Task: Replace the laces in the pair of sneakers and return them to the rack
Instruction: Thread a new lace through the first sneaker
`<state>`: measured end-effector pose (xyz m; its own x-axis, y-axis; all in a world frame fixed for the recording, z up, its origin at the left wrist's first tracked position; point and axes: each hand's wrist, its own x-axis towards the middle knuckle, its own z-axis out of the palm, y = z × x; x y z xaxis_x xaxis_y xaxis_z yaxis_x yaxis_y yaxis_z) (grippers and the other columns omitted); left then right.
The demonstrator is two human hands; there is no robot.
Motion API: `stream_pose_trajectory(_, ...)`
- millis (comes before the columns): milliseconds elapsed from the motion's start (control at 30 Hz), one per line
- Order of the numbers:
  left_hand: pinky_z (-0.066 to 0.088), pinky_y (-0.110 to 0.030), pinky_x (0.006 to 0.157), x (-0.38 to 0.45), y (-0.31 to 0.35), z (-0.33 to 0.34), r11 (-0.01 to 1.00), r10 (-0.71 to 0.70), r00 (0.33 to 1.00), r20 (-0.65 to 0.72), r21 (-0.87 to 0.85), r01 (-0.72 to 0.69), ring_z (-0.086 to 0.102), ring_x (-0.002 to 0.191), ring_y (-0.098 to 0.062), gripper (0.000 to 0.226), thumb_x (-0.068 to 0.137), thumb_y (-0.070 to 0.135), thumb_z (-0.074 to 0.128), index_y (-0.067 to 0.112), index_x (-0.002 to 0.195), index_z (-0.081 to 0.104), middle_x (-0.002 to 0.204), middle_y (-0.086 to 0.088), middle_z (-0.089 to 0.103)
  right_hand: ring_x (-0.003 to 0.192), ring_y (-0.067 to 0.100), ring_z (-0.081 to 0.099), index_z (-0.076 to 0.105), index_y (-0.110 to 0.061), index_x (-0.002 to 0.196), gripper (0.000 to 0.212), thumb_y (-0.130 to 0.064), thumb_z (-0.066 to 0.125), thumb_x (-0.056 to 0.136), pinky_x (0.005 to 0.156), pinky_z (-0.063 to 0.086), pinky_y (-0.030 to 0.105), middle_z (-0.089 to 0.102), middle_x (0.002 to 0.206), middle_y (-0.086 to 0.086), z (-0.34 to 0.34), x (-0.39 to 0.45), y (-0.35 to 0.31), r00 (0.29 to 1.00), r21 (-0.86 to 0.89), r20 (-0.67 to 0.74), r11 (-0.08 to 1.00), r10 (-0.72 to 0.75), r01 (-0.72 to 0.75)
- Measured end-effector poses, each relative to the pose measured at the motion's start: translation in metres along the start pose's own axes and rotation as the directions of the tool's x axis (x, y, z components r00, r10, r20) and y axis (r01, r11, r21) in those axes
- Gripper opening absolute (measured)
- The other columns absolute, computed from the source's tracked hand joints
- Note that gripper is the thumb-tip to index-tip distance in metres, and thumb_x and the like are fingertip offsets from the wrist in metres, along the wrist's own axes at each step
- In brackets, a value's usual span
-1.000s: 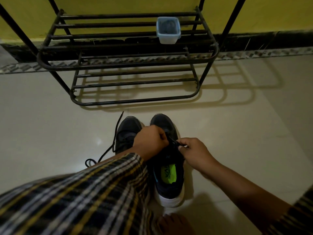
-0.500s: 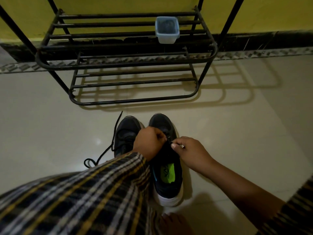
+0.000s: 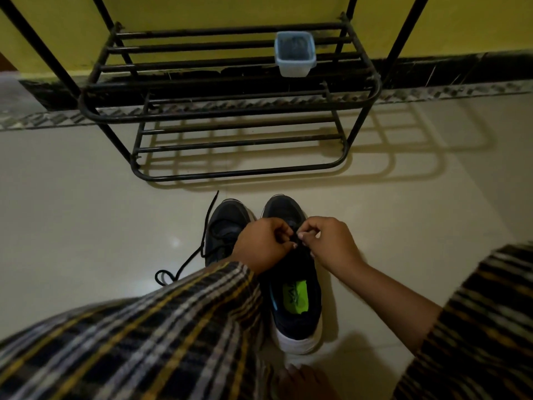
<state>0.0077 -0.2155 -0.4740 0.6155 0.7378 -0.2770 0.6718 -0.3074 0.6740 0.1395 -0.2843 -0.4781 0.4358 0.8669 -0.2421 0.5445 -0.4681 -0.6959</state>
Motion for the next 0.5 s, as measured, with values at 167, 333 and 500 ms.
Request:
stream_pose_trajectory(167, 0.038, -0.037, 0.099, -0.024, -0.007, -0.007, 0.946, 0.148, 0.988, -0.04, 0.298, -0.13, 0.043, 0.118, -0.015, 0.068, 0.071, 0.058, 0.067, 0.03, 0.129, 0.044, 0.125, 0.006, 0.048, 0.066, 0.02, 0.059, 0.059, -0.02, 0.069, 0.02, -0.009, 0.057, 0.086, 0.061, 0.045, 0.025, 0.057, 0.067, -0.007, -0.004, -0.003, -0.001, 0.99, 0.108, -0.143, 0.994, -0.006, 0.022)
stream_pose_trajectory(333, 0.002, -0.038, 0.116, -0.049, -0.028, -0.009, 0.882, 0.169, 0.985, -0.018, 0.449, -0.143, 0.009, 0.142, -0.019, 0.104, 0.064, 0.079, 0.047, 0.024, 0.147, 0.013, 0.152, 0.001, 0.015, 0.077, 0.022, 0.063, 0.058, -0.022, 0.068, 0.024, -0.011, 0.056, 0.089, 0.075, 0.055, 0.042, 0.063, 0.073, -0.001, -0.017, -0.009, -0.012, 0.967, 0.336, -0.253, 0.94, 0.037, 0.052)
stream_pose_trajectory(500, -0.011, -0.04, 0.115, -0.052, -0.034, -0.005, 0.826, 0.268, 0.963, -0.001, 0.515, -0.229, -0.002, 0.145, -0.02, 0.099, 0.07, 0.077, 0.028, 0.02, 0.149, 0.011, 0.157, -0.001, 0.007, 0.078, 0.024, 0.069, 0.05, -0.015, 0.079, 0.021, -0.013, 0.042, 0.099, 0.073, 0.058, 0.037, 0.061, 0.079, 0.008, -0.051, -0.006, -0.052, 0.946, 0.67, -0.301, 0.733, 0.118, 0.121)
